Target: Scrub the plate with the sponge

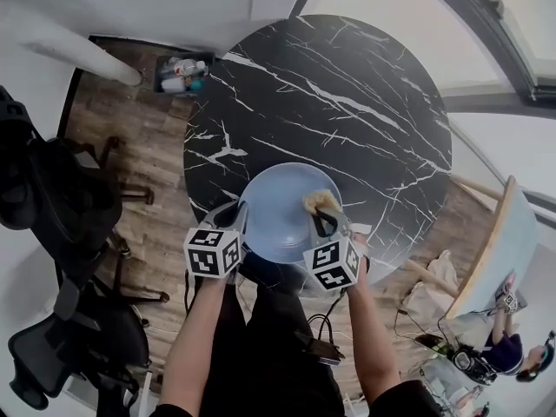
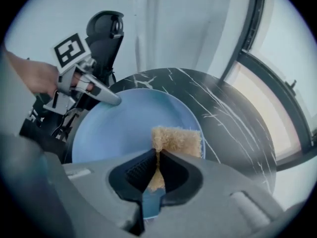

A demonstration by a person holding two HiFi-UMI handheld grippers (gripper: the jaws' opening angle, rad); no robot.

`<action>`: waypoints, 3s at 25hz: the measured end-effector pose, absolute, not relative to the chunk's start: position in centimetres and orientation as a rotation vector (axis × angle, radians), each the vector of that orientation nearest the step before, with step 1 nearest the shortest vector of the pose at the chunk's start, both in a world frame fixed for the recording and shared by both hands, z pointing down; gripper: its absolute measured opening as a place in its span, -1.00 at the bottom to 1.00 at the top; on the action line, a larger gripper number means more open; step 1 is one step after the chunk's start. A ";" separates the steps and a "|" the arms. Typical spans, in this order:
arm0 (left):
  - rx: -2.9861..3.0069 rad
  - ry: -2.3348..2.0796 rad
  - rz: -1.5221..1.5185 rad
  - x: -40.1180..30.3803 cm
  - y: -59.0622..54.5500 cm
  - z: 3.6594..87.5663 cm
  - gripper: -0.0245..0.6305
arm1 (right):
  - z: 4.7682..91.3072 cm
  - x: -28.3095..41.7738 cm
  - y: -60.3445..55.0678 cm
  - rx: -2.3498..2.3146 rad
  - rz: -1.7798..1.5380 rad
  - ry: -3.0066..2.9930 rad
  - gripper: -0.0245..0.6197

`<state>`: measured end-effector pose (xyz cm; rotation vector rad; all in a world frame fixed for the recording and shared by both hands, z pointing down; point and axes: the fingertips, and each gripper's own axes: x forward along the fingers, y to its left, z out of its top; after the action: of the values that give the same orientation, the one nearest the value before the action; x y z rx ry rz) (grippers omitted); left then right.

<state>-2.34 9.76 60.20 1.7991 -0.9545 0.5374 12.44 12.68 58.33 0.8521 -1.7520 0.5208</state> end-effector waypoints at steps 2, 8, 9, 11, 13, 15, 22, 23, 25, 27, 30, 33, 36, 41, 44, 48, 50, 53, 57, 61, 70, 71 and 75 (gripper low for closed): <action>1.802 -0.953 0.537 -2.3 9.7 60.2 -0.88 | 58.8 13.4 11.2 0.894 0.528 -1.719 -0.85; 1.809 -0.944 0.535 -2.4 9.6 60.1 -0.88 | 60.2 13.6 8.7 0.927 0.552 -1.651 -0.85; 1.809 -0.945 0.534 -2.4 9.7 60.1 -0.88 | 60.3 13.5 8.6 0.917 0.549 -1.643 -0.85; 1.808 -0.947 0.534 -2.4 9.7 60.1 -0.88 | 60.3 13.4 8.7 0.901 0.537 -1.636 -0.85; 1.807 -0.949 0.533 -2.3 9.7 60.2 -0.88 | 60.4 13.4 8.7 0.893 0.533 -1.636 -0.85; 1.806 -0.950 0.533 -2.3 9.7 60.2 -0.88 | 60.5 13.3 8.7 0.885 0.533 -1.633 -0.85; 1.797 -0.954 0.531 -2.4 9.7 60.2 -0.88 | 60.5 12.3 8.7 0.851 0.506 -1.643 -0.85; 1.795 -0.956 0.528 -2.4 9.7 60.2 -0.88 | 60.5 12.2 8.8 0.844 0.498 -1.645 -0.85; 1.788 -0.958 0.519 -2.4 9.7 60.2 -0.88 | 60.5 11.8 9.1 0.825 0.481 -1.648 -0.85; 1.784 -0.957 0.516 -2.4 9.7 60.2 -0.88 | 60.4 11.3 9.5 0.804 0.474 -1.654 -0.85; 1.785 -0.958 0.517 -2.5 9.6 60.2 -0.88 | 60.5 10.2 10.5 0.766 0.459 -1.669 -0.85; 1.788 -0.956 0.522 -2.4 9.5 60.2 -0.88 | 60.5 9.2 12.1 0.727 0.428 -1.685 -0.85; 1.792 -0.957 0.526 -2.3 9.5 60.2 -0.88 | 60.6 8.3 14.1 0.687 0.424 -1.701 -0.85; 1.787 -0.958 0.525 -2.4 9.5 60.2 -0.88 | 60.6 6.6 17.4 0.608 0.429 -1.716 -0.85; 1.785 -0.959 0.524 -2.4 9.5 60.2 -0.88 | 60.7 5.7 19.0 0.561 0.430 -1.724 -0.85; 1.781 -0.960 0.520 -2.4 9.5 60.3 -0.87 | 60.8 4.8 20.8 0.498 0.420 -1.730 -0.85; 1.781 -0.958 0.520 -2.4 9.5 60.3 -0.87 | 60.9 4.4 21.6 0.454 0.412 -1.736 -0.85; 1.786 -0.954 0.523 -2.5 9.4 60.2 -0.88 | 60.9 3.8 22.8 0.368 0.434 -1.740 -0.85; 1.804 -0.946 0.548 -2.1 9.4 60.3 -0.87 | 60.9 3.5 24.0 0.261 0.464 -1.743 -0.85; 1.806 -0.943 0.551 -2.0 9.7 60.2 -0.88 | 59.8 3.9 23.1 0.324 0.494 -1.798 -0.85; 1.800 -0.939 0.537 -1.9 9.8 60.3 -0.88 | 57.0 12.3 12.8 1.083 0.765 -1.781 -0.85; 1.802 -0.939 0.537 -1.9 9.8 60.3 -0.88 | 57.3 13.0 12.3 1.112 0.774 -1.758 -0.85; 1.802 -0.937 0.538 -1.8 9.8 60.3 -0.88 | 58.5 14.5 10.8 1.148 0.808 -1.676 -0.85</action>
<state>-1.85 9.79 60.27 1.8023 -0.9372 0.5383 14.49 10.83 58.48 1.1479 -1.6761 0.8079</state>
